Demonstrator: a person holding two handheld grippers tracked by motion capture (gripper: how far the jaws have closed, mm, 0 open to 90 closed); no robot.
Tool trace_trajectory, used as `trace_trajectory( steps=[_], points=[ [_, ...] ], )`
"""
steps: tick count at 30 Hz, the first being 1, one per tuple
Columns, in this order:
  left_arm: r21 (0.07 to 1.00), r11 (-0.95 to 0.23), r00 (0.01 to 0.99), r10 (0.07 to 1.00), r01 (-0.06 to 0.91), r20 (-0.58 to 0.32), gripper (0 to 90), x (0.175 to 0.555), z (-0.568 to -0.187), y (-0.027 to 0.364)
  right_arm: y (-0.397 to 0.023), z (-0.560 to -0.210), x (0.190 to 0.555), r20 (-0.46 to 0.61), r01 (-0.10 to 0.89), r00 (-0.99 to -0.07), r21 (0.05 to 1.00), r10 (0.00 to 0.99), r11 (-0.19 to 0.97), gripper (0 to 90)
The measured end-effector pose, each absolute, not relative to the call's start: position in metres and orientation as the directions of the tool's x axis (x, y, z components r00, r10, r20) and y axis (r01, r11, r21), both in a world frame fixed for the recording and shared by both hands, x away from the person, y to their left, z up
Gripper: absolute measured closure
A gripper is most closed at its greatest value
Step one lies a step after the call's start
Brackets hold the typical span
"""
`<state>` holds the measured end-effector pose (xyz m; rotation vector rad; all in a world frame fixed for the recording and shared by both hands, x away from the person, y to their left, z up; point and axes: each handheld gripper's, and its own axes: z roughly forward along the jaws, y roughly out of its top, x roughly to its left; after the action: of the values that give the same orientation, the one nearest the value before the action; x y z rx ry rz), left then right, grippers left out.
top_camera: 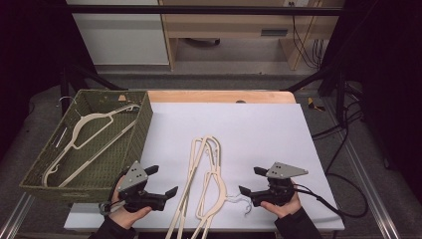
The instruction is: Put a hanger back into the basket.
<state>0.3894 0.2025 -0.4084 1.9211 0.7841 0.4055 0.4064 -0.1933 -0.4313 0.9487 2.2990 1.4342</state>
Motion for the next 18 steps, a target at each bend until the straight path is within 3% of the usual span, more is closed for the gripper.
trace_trajectory(
  steps=[9,14,18],
  points=[
    [0.859,-0.346,0.744,0.666,0.376,-0.057,6.5,0.393,-0.424,0.197,-0.177,-0.441,0.402,0.092,0.389,-0.779,0.847,0.621,0.363,28.1],
    [0.854,-0.342,0.744,0.664,0.391,-0.074,6.7,0.394,-0.427,0.196,-0.165,-0.455,0.402,0.104,0.402,-0.810,0.815,0.577,0.418,47.2],
    [0.850,-0.346,0.744,0.663,0.398,-0.078,6.9,0.394,-0.429,0.195,-0.160,-0.460,0.402,0.112,0.407,-0.827,0.795,0.550,0.450,56.3]
  ],
)
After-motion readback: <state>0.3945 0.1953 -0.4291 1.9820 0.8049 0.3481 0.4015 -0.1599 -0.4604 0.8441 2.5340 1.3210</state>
